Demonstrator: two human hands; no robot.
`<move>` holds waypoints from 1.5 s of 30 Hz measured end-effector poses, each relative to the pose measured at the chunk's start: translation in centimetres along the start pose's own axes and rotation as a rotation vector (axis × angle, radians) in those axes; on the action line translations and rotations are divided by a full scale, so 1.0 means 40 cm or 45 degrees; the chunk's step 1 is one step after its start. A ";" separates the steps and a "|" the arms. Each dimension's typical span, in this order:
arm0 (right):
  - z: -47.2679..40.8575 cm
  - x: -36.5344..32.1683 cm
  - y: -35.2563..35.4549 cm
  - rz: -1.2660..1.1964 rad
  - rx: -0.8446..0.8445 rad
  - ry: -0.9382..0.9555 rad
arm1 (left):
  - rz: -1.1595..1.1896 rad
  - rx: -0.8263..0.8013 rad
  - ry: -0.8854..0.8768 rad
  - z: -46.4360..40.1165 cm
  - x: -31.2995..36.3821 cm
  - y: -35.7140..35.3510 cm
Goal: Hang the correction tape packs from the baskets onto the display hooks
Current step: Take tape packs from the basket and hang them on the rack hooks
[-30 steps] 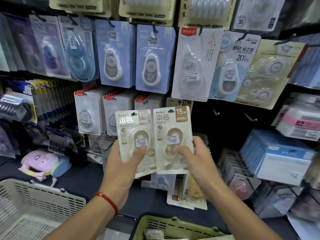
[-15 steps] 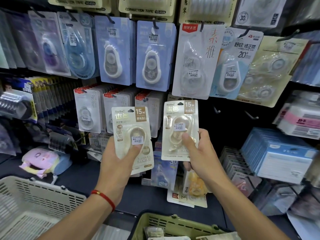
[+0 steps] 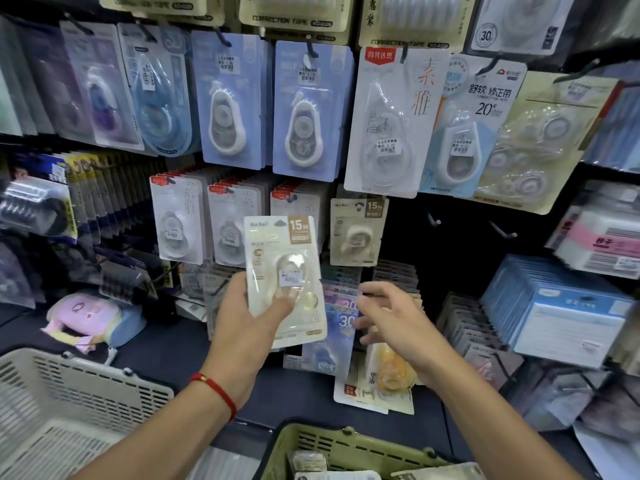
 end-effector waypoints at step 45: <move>0.002 -0.067 -0.037 -0.094 0.319 0.292 | -0.173 -0.185 -0.109 -0.016 -0.029 -0.073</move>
Point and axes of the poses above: each hand's wrist, its own z-axis away from the middle knuckle, its own y-axis out of the back of the hand, x = y × z, the point moved 2 cm from there along -z, towards the middle knuckle, and after that the axes turned 3 degrees about -z, right-handed, at the moved point
